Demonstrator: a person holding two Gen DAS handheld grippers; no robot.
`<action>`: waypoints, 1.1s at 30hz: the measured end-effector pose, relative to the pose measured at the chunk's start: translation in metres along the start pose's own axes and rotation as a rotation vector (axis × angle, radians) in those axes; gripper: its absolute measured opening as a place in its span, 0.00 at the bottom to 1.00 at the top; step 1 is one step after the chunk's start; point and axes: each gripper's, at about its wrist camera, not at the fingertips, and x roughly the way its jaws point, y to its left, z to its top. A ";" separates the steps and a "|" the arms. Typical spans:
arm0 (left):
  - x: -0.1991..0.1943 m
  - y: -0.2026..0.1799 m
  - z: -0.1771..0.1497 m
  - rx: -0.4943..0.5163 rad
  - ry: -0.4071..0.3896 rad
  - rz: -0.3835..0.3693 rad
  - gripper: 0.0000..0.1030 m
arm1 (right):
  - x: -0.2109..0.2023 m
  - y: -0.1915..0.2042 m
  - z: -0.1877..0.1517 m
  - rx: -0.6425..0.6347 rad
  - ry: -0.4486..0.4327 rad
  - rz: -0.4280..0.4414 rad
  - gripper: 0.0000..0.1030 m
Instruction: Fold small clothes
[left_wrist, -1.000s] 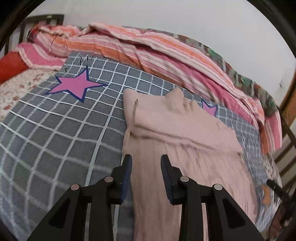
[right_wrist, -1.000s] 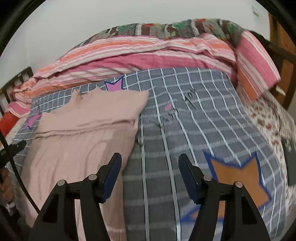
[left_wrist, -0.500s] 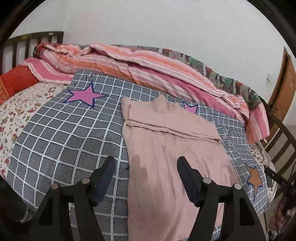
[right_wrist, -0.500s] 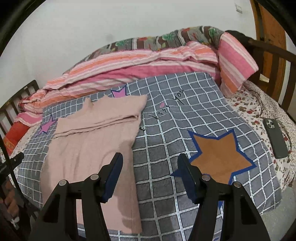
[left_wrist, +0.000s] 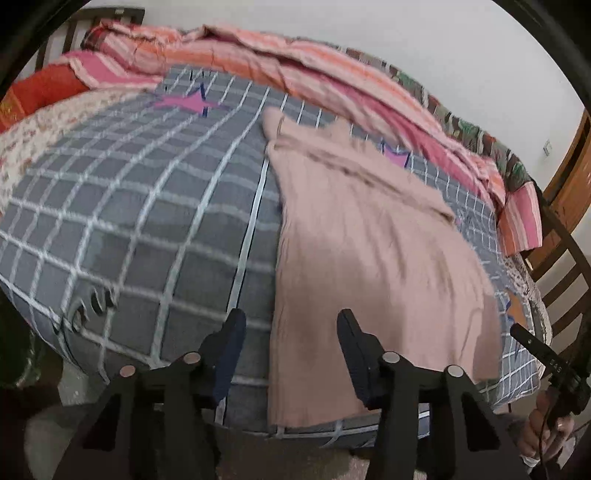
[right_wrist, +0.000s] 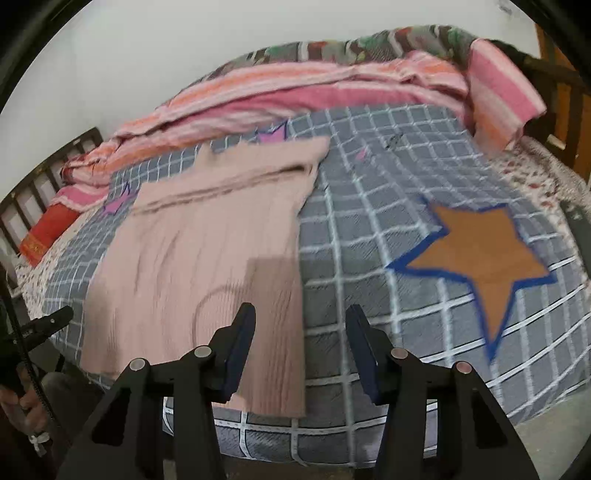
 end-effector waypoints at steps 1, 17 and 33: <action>0.003 0.002 -0.002 -0.008 0.004 -0.008 0.42 | 0.005 0.001 -0.004 -0.003 0.004 0.002 0.49; 0.007 0.016 0.003 -0.072 -0.019 -0.109 0.07 | 0.030 0.017 -0.022 -0.030 -0.008 0.063 0.08; 0.022 0.011 -0.011 -0.048 0.096 -0.200 0.09 | 0.045 0.024 -0.041 0.009 0.110 0.096 0.07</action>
